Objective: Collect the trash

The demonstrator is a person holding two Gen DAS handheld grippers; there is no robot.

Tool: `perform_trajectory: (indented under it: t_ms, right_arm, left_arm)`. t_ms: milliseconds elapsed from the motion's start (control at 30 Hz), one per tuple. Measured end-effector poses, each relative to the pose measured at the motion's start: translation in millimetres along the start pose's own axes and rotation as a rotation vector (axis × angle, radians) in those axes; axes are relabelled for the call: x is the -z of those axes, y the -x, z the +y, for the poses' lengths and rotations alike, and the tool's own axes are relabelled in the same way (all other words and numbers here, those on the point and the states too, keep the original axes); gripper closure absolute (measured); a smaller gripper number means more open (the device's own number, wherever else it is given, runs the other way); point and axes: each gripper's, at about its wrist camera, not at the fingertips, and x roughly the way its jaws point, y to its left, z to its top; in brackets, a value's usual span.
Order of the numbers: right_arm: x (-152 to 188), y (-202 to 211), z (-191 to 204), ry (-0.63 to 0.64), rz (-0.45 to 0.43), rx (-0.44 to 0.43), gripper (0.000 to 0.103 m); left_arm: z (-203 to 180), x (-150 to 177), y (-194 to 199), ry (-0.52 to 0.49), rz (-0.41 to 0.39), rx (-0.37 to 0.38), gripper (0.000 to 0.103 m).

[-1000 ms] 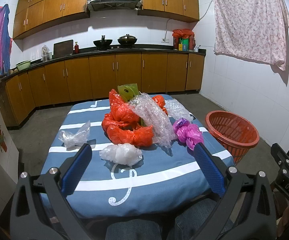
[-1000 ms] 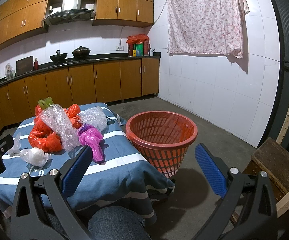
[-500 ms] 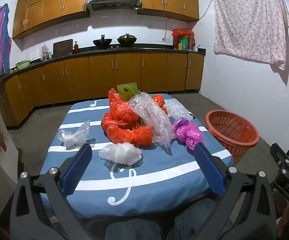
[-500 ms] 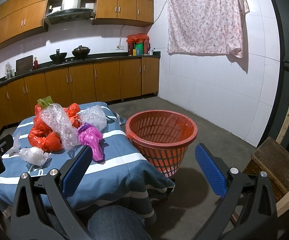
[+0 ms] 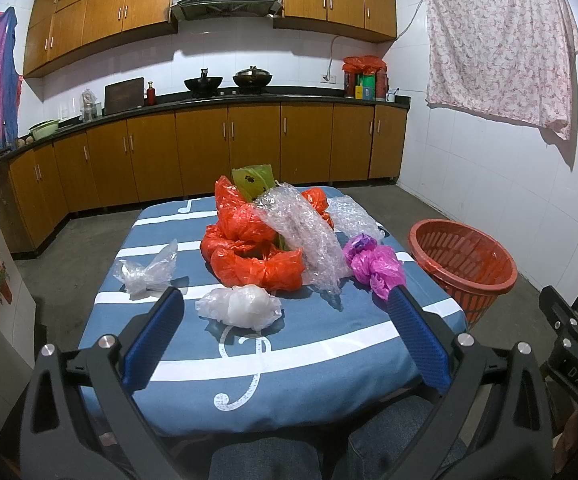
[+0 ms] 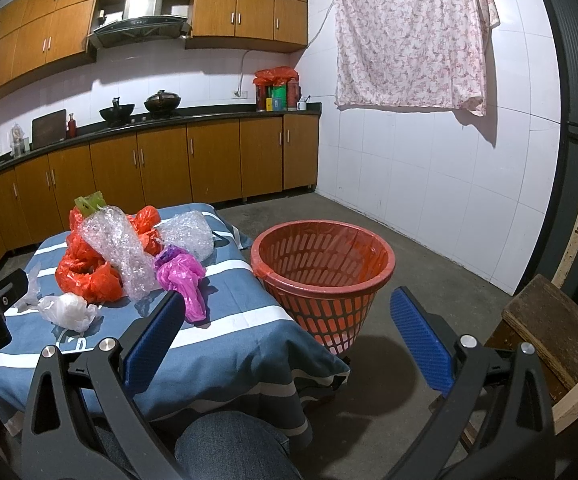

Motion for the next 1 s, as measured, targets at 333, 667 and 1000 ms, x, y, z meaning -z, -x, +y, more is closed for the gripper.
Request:
perform_trajectory:
  t_ms: [333, 667, 1000]
  right_arm:
    - [-0.3, -0.6, 0.3, 0.000, 0.001, 0.001, 0.002]
    - [-0.6, -2.2, 0.3, -0.001, 0.003, 0.001, 0.002]
    - [-1.8, -7.8, -2.2, -0.010, 0.024, 0.007, 0.002]
  left_arm:
    - [0.0, 0.0, -0.1, 0.000, 0.001, 0.000, 0.004]
    - [0.1, 0.0, -0.2, 0.001, 0.003, 0.000, 0.004]
    - [-1.2, 3.6, 4.0, 0.001, 0.005, -0.017, 0.004]
